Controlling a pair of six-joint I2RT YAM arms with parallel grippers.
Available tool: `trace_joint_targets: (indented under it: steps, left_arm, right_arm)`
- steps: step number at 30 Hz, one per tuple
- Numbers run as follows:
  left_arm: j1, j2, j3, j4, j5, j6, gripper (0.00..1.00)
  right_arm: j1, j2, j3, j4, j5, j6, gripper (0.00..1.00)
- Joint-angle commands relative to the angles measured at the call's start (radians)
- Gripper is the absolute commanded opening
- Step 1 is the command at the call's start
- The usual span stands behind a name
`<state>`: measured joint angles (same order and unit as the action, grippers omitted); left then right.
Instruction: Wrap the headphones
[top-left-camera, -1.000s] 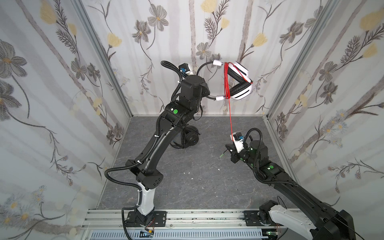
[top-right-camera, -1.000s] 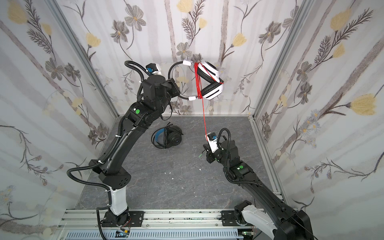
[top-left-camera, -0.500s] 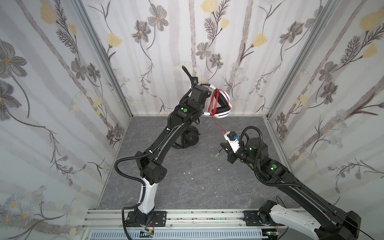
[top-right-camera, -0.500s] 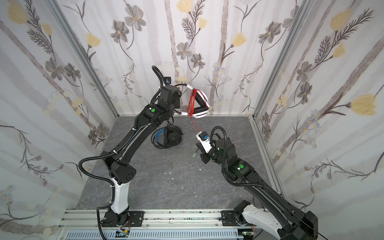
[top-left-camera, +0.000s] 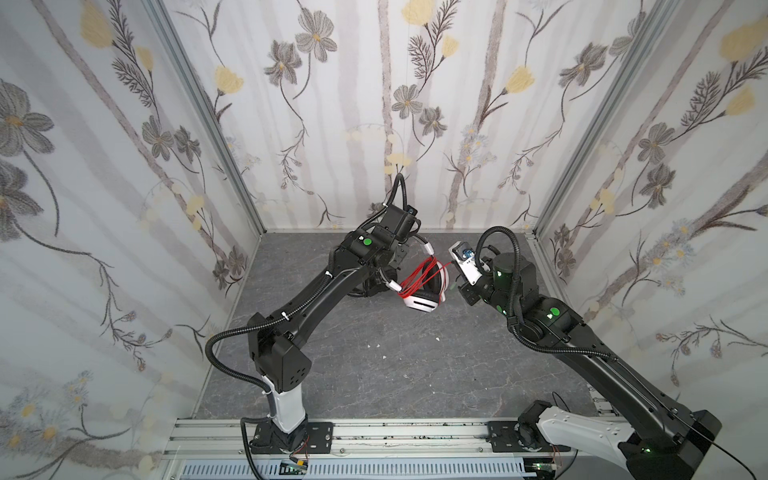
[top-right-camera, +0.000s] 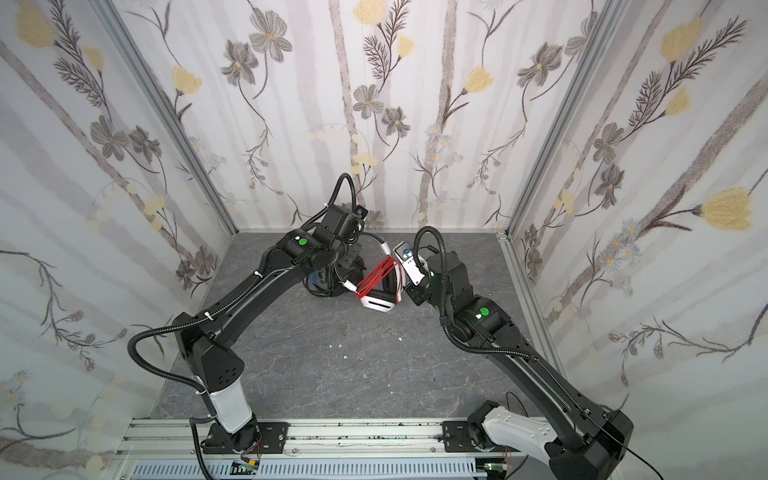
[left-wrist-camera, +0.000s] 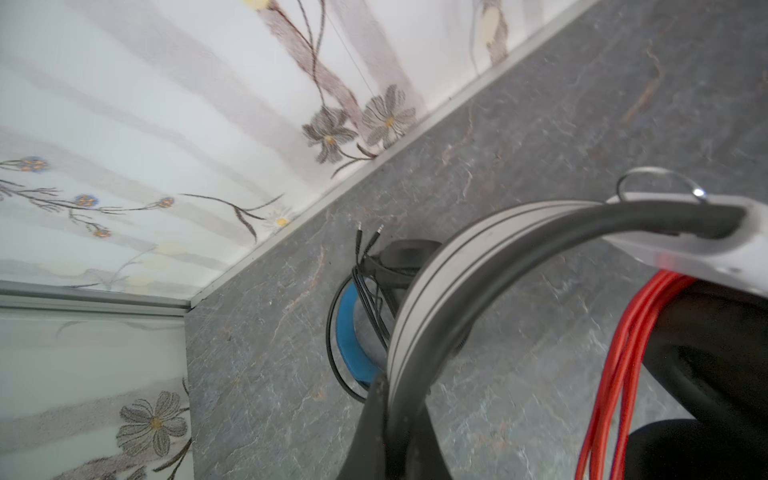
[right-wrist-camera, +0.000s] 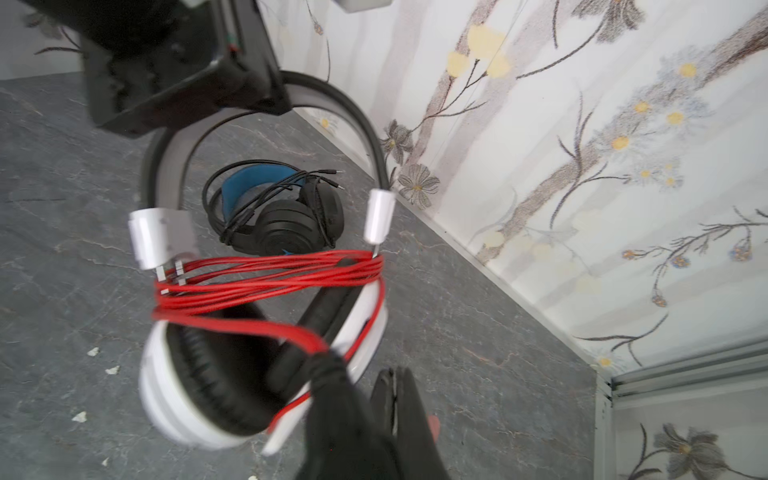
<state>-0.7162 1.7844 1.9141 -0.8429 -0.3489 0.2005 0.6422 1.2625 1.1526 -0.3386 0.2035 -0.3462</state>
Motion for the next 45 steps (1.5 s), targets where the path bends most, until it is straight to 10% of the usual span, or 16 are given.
trace_joint_targets:
  steps: [1, 19, 45]
  left_arm:
    - [-0.005, -0.059, -0.036, -0.009, 0.121, 0.032, 0.0]
    - [-0.031, -0.1, 0.001, -0.067, 0.519, -0.115, 0.0]
    - [-0.03, -0.019, 0.357, -0.05, 0.737, -0.284, 0.0]
  right_arm:
    - [-0.009, 0.023, 0.023, 0.002, 0.117, -0.035, 0.09]
    - [-0.266, -0.043, -0.171, 0.144, -0.2, 0.214, 0.24]
    - [-0.339, -0.257, -0.381, 0.435, -0.603, 0.308, 0.33]
